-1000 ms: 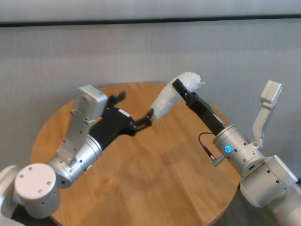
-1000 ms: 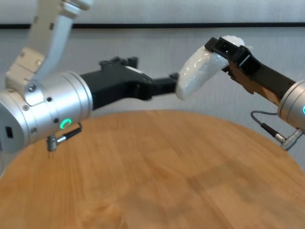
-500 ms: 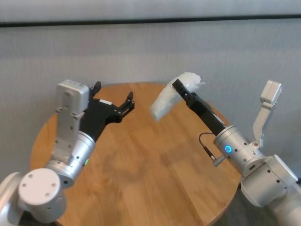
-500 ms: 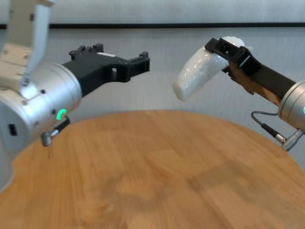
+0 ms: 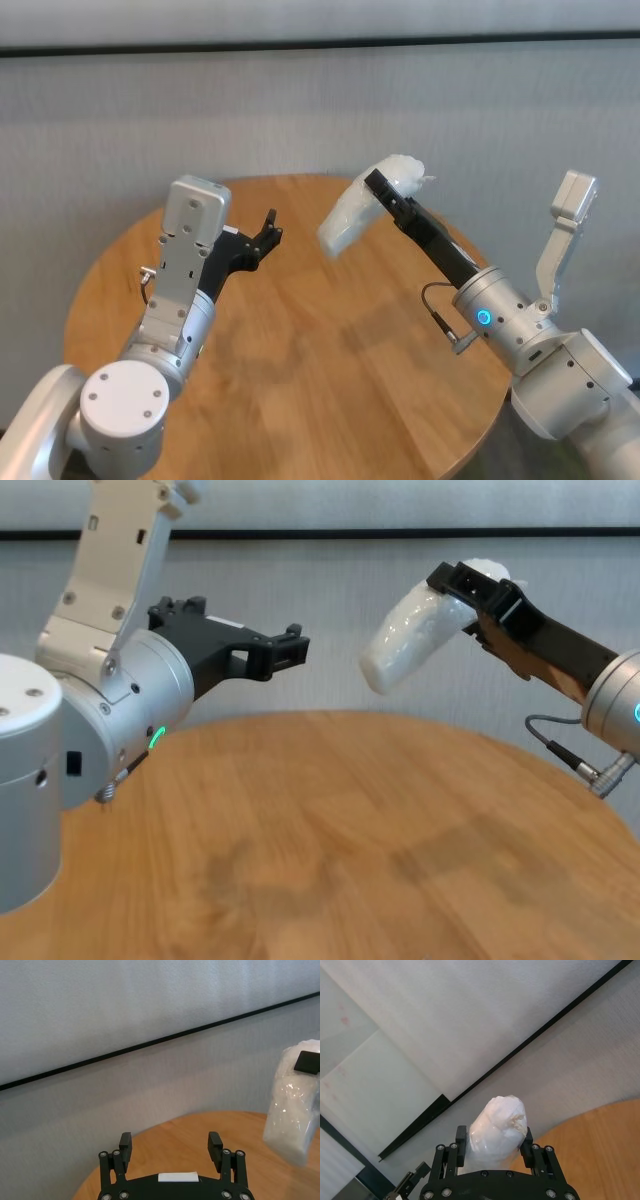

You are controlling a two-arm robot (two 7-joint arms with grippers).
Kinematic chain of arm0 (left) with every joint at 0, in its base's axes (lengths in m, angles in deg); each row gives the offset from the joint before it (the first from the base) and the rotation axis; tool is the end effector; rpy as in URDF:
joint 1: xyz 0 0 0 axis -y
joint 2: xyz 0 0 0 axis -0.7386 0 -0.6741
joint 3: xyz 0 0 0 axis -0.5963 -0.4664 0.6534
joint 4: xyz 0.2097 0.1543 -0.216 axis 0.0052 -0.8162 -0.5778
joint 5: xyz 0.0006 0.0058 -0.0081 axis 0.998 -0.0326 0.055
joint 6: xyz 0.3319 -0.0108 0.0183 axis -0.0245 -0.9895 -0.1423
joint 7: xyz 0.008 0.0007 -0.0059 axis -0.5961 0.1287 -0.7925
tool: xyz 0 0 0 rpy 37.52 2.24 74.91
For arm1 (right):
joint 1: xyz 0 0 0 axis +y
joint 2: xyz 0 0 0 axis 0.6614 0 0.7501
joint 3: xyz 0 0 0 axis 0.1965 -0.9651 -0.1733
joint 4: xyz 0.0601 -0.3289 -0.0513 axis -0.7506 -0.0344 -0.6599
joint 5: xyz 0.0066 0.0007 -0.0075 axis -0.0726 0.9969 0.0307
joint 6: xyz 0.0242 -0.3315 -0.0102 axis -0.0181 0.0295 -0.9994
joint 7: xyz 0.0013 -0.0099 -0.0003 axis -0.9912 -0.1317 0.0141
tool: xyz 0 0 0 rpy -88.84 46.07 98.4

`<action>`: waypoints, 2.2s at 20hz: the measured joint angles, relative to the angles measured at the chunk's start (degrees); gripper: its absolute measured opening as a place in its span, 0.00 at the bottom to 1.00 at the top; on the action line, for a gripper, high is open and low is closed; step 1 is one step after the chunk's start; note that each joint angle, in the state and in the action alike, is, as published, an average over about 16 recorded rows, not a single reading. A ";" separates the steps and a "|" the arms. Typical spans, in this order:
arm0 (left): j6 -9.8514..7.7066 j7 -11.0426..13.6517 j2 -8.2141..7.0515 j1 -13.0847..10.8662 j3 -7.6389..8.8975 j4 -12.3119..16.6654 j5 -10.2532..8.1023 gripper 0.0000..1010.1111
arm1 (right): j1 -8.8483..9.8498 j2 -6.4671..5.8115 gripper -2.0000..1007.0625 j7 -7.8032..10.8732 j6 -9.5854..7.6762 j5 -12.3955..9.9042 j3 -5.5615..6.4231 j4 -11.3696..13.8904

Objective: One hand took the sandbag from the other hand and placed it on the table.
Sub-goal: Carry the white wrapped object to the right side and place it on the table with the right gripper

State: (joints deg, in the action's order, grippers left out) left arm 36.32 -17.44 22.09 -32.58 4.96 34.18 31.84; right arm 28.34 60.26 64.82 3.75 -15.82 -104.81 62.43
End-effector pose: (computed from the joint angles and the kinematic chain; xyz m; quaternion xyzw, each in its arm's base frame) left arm 0.3908 -0.0727 -0.2880 0.0304 -0.1182 0.5955 0.7940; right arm 0.4514 0.0115 -0.3271 0.2640 0.2559 -0.4075 0.8359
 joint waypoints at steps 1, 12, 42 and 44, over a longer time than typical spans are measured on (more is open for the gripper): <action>-0.53 -0.38 0.17 -0.05 -0.01 0.08 0.62 0.99 | 0.00 0.00 0.62 0.00 -0.03 0.03 -0.01 0.00; -3.39 -2.15 1.17 -0.28 0.30 0.50 3.59 0.99 | 0.17 -0.17 0.62 -0.55 -0.25 0.70 -0.17 0.48; -2.80 -2.02 0.87 -0.14 0.16 0.38 3.12 0.99 | 0.97 -11.85 0.62 -10.34 -8.95 12.22 2.34 5.40; -2.79 -2.02 0.86 -0.13 0.16 0.38 3.11 0.99 | 1.01 -12.65 0.62 -11.05 -10.19 13.13 2.28 5.61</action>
State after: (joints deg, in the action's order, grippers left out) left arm 33.53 -19.47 22.95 -32.71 5.12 34.56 34.95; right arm 29.35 47.61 53.77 -6.44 -2.69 -102.53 68.04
